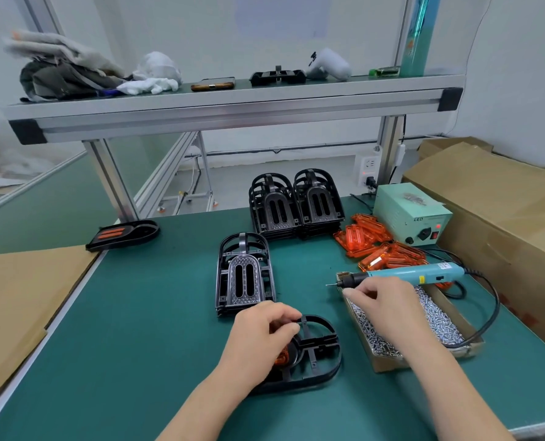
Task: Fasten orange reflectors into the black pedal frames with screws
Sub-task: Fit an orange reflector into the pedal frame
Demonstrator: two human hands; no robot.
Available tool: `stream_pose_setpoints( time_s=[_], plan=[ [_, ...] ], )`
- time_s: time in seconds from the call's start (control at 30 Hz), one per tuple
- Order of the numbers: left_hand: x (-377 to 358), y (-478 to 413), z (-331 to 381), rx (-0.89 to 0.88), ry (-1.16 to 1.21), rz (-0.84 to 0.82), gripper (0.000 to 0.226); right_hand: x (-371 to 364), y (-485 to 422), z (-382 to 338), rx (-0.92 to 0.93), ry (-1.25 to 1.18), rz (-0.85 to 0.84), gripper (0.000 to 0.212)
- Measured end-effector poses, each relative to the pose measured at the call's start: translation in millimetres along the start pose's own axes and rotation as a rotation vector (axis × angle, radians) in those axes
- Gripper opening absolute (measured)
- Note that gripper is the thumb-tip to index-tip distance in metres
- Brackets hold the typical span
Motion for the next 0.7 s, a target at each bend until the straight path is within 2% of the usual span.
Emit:
stream_pose_setpoints(
  time_s=[0.17,0.3,0.37,0.53,0.6,0.7],
  plan=[
    [-12,-5,12,-0.009,0.096,0.084,0.019,-24,16,-38,0.19,-0.237,-0.063,0.037],
    [-14,-7,14,0.028,0.248,0.136,0.027,-38,19,-46,0.224,-0.413,-0.071,0.04],
    [-13,-5,12,0.024,0.25,0.175,0.026,-40,18,-46,0.235,-0.525,-0.106,0.04],
    [-13,0,11,-0.024,0.214,0.168,0.025,-40,20,-43,0.22,-0.505,-0.169,0.042],
    [-11,0,12,-0.044,0.192,0.161,0.023,-36,19,-38,0.118,-0.538,-0.082,0.039],
    [-6,0,11,-0.001,0.286,0.14,0.016,-19,11,-16,-0.15,-0.868,0.247,0.018]
  ],
)
Point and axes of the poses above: each hand's wrist, its own y-axis away from the middle knuckle, its own x-axis out of the back of the hand, z = x × y, the point moved 1 cm from there along -y, towards the middle knuckle, and after that the axes turned 9 degrees about -z, right-handed, at the moved point
